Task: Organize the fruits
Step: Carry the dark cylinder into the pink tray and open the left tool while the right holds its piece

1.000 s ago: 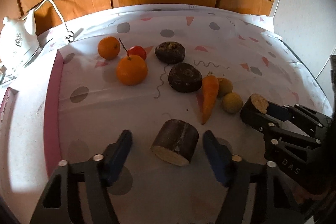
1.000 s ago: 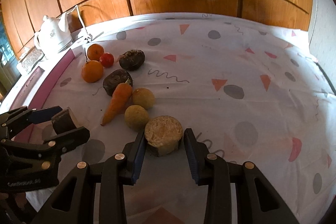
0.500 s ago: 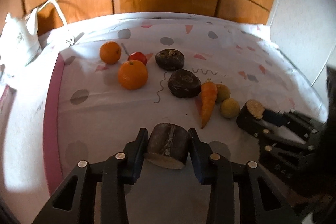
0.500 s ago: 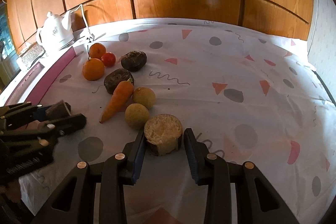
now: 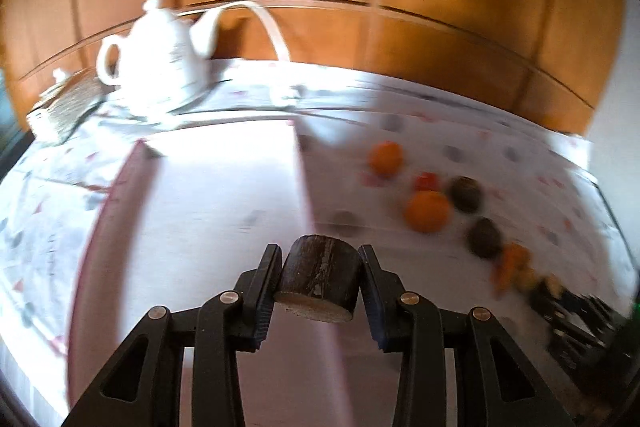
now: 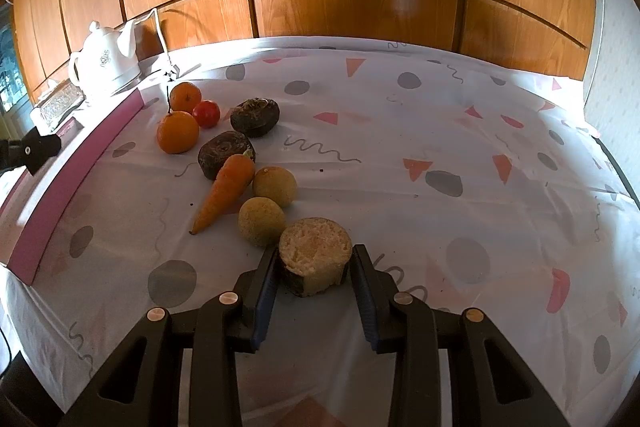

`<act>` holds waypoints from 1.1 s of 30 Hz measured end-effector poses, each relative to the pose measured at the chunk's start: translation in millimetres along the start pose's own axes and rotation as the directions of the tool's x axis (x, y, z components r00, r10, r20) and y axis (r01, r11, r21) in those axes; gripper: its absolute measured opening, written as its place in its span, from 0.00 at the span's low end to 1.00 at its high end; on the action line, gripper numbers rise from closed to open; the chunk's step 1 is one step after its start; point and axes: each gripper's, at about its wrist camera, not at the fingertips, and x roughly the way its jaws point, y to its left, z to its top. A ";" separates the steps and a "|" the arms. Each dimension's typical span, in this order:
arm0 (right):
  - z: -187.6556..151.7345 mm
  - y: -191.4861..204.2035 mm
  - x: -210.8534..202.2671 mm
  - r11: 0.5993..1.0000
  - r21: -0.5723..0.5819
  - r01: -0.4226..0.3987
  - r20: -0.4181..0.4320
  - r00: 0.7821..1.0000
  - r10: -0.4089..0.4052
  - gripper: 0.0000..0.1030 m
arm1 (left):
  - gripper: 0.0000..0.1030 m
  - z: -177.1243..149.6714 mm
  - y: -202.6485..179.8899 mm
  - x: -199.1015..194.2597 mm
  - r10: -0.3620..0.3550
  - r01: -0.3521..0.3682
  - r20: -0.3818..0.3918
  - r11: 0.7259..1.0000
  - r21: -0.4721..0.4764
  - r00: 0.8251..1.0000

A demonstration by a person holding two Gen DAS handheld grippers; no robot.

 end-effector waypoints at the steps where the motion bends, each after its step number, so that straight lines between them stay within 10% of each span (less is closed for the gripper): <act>1: 0.3 0.0 0.2 1.000 -0.001 0.002 -0.001 1.000 -0.002 0.35 | 0.38 0.8 7.5 3.2 0.024 -0.024 -0.004 1.000 -0.011 1.000; 12: 1.7 4.1 1.6 0.999 -0.020 0.026 -0.009 1.000 -0.026 0.35 | 0.39 -5.2 65.6 33.5 0.176 -0.188 -0.092 0.972 -0.139 0.980; 24: 2.9 9.2 2.1 0.998 -0.030 0.056 -0.018 0.998 -0.057 0.35 | 0.69 -7.2 54.9 -11.8 0.118 -0.115 0.016 0.982 -0.149 0.993; 33: 6.1 13.7 1.1 0.996 -0.032 0.080 -0.043 0.996 -0.081 0.34 | 0.72 -18.4 48.1 -35.0 0.092 -0.086 0.039 0.987 -0.137 0.995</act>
